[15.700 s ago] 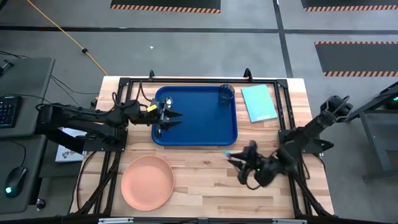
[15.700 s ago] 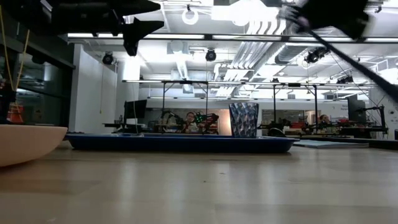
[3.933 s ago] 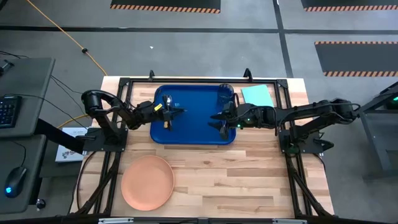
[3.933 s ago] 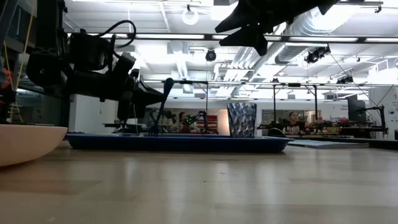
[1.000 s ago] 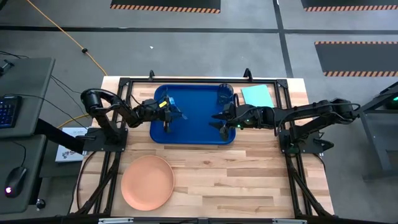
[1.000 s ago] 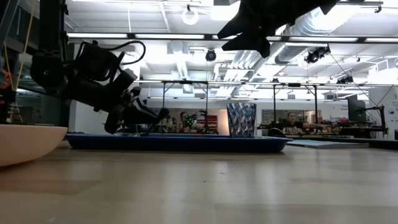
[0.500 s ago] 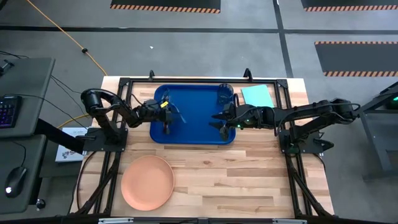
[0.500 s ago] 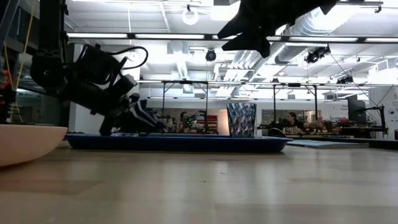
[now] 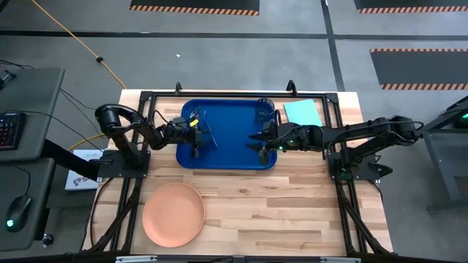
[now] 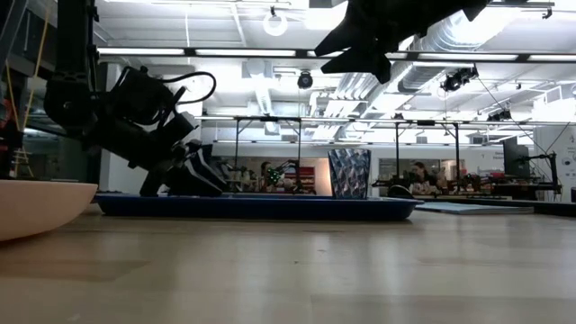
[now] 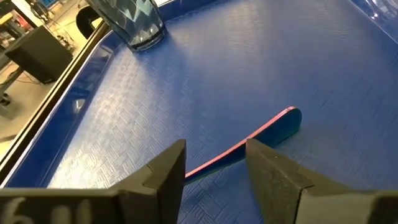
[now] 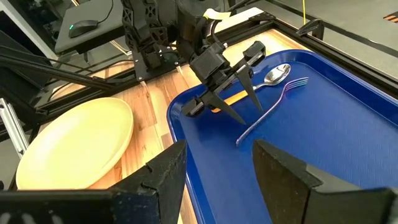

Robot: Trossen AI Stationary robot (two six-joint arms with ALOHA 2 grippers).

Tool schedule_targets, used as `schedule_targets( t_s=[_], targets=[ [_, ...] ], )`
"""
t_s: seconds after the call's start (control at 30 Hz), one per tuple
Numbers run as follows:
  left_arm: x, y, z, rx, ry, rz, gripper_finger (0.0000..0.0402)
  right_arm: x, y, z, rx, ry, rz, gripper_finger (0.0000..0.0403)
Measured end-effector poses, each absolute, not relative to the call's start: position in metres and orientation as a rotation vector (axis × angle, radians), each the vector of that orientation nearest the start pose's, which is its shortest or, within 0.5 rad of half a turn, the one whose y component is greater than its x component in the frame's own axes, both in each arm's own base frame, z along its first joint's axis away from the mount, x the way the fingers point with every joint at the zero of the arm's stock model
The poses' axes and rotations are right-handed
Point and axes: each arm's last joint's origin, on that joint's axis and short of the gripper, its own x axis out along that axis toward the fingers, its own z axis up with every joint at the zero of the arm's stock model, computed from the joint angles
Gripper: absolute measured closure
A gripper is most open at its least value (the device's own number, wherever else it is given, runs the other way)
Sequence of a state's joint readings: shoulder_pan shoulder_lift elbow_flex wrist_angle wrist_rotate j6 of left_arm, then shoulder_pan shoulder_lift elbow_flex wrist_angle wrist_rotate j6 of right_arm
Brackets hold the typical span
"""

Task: Pick and place plate/cup/fork/spoon on tray
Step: Put the blue fork to the right of the orange spoon on the blue serving tray

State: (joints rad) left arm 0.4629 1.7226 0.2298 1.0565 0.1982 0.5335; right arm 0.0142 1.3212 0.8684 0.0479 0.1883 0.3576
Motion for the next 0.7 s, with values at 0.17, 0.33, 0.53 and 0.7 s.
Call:
schedule_targets(
  t_s=[0.17,0.33,0.53,0.7],
  targets=[
    [0.206,0.095,0.087,0.388,0.454,0.141,0.0236,0.29,-0.001,0.268,0.31,0.368,-0.242,0.0229],
    [0.21,0.089,0.102,0.424,0.382,0.14,0.0245,0.29,-0.001,0.268,0.307,0.373,-0.242,0.0229],
    [0.223,0.098,0.108,0.452,0.506,0.359,0.0325,0.29,-0.002,0.268,0.302,0.369,-0.26,0.0229],
    [0.247,0.116,0.119,0.406,0.697,0.502,0.039,0.29,-0.002,0.268,0.282,0.366,-0.276,0.0229]
  ],
)
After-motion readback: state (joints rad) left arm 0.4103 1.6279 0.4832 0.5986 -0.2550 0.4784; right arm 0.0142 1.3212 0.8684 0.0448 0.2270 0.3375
